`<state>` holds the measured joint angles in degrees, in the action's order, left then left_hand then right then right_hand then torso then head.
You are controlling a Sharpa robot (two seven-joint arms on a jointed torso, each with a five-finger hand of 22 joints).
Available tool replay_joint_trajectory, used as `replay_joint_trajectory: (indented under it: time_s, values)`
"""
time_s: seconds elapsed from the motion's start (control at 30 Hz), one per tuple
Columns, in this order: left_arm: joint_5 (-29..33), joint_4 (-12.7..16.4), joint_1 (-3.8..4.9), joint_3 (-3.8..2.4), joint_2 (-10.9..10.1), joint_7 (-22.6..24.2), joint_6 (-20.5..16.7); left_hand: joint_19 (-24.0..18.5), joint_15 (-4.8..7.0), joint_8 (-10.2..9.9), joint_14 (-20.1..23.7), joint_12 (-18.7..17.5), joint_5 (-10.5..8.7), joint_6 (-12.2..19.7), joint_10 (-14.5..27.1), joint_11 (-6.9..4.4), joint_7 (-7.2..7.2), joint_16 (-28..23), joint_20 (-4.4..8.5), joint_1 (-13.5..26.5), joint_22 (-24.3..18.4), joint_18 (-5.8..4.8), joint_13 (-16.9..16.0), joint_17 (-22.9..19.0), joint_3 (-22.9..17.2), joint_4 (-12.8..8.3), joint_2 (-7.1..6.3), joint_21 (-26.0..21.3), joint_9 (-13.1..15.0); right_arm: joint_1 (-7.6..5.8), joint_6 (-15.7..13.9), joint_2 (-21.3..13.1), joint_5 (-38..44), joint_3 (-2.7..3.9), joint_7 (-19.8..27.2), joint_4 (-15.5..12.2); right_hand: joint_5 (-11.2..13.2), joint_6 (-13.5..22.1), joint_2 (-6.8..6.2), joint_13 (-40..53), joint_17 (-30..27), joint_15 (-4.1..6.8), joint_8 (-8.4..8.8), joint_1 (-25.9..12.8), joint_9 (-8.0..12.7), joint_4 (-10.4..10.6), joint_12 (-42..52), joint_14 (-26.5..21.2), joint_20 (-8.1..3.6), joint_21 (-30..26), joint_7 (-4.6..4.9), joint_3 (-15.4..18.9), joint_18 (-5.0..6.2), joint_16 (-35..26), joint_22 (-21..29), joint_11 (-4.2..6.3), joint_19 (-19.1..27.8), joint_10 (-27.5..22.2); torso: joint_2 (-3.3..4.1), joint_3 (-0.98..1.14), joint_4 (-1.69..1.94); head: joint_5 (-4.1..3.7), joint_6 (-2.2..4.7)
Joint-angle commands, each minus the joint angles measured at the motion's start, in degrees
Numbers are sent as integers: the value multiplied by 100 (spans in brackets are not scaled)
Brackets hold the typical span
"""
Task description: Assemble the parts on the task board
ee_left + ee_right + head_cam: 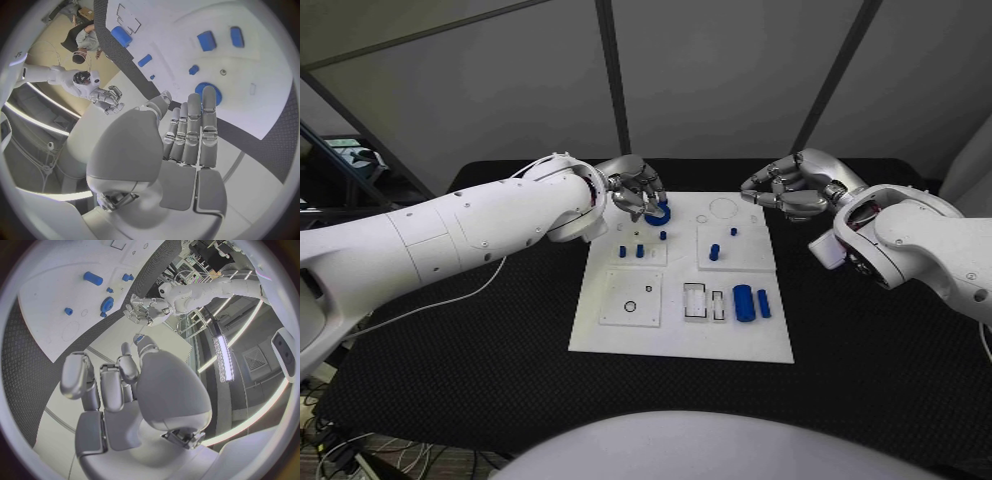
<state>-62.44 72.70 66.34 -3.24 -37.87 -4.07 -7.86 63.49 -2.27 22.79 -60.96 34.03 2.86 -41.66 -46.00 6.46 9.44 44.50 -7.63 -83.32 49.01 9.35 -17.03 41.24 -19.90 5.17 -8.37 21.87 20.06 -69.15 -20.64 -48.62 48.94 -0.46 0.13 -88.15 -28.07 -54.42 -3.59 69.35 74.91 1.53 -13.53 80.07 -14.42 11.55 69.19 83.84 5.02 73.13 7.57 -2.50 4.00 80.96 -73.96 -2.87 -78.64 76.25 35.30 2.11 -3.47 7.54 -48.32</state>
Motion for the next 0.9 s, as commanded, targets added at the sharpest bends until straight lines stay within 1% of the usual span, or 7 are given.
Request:
replay_joint_trajectory:
  time_s: [0.03, 0.17, 0.27, 0.53, 0.6, 0.7, 0.9]
  values:
    - [-759, -93, 3, 52, 100, 773, -419, 224, 15, -133, -222, -170, 28, -138, -53, -9, 3, 177, 1, 112, -43, 115, 211, -68, 155, -6, -109, 52, -215, -9, -4, 13, -14, 3, 47, -4, -9, 41, 58, -4, 380, -32, -23, 13, -8, 8, -37, 201, -4, -34, 6, -26, 63, -35, 5, 14, -1, -37, -2, -1, -1, -19, 17]
    - [-1223, -261, 1, 110, 283, 710, -278, 649, 83, -279, -621, -261, 31, -304, -173, -59, -63, 688, 54, 176, 32, 113, 401, -17, 344, 11, -109, 262, -451, -9, -5, 31, -14, 3, 52, -3, -9, 41, 58, -4, 380, -32, -23, 13, -8, 8, -37, 201, -4, -34, 6, -26, 63, -35, 5, 14, -1, -37, 1, -3, 2, -25, 28]
    - [-1566, -384, 0, 131, 402, 601, -139, 864, 131, -418, -952, -332, 39, -462, -277, -114, -116, 1424, 105, 175, 203, 95, 549, 459, 458, 8, -93, 507, -648, -9, -2, 42, -13, 3, 54, -5, -9, 41, 58, -4, 380, -32, -23, 13, -8, 8, -37, 201, -4, -34, 6, -26, 63, -35, 5, 14, -1, -37, 12, -4, -12, -14, 36]
    - [-2110, -616, -11, 148, 591, 387, 159, 1629, 224, -627, -1737, -608, 36, -797, -418, -179, -194, 2691, 200, 135, 1477, -178, 841, 1553, 537, -19, -70, 2480, -935, -9, -1, 51, -8, 3, 55, -7, -9, 41, 58, -4, 380, -32, -23, 13, -8, 8, -37, 201, -4, -34, 6, -26, 63, -35, 5, 14, -1, -37, 11, -6, -4, -35, 42]
    - [-2180, -655, -18, 151, 622, 355, 220, 1728, 237, -678, -1858, -672, 40, -851, -461, -189, -205, 2866, 217, 132, 1663, -219, 899, 1722, 546, -21, -61, 2756, -991, -9, 0, 54, -6, 3, 55, -6, -9, 41, 58, -4, 380, -32, -23, 13, -8, 8, -37, 201, -4, -34, 6, -26, 63, -35, 5, 14, -1, -37, 6, -8, -2, -40, 31]
    - [-2251, -728, -36, 153, 676, 318, 302, 1785, 249, -724, -1954, -731, 40, -898, -496, -196, -214, 3005, 229, 128, 1784, -244, 949, 1862, 551, -25, -52, 2929, -1038, -9, 2, 61, -4, 3, 58, -2, -11, 45, 62, -11, 377, -31, -25, 25, -14, 7, -48, 198, -4, -39, 6, -39, 62, -41, 6, 15, -1, -45, 1, -11, 3, -42, 28]
    - [-2293, -840, -64, 154, 746, 283, 391, 1870, 252, -766, -2016, -778, 41, -955, -563, -200, -216, 3073, 238, 122, 1957, -285, 992, 1893, 543, -28, -35, 3194, -1082, -9, 6, 69, -3, 3, 61, 0, -11, 45, 62, -11, 377, -31, -25, 25, -14, 7, -48, 198, -4, -39, 6, -39, 62, -41, 6, 15, -1, -45, 1, -4, -8, -35, 34]
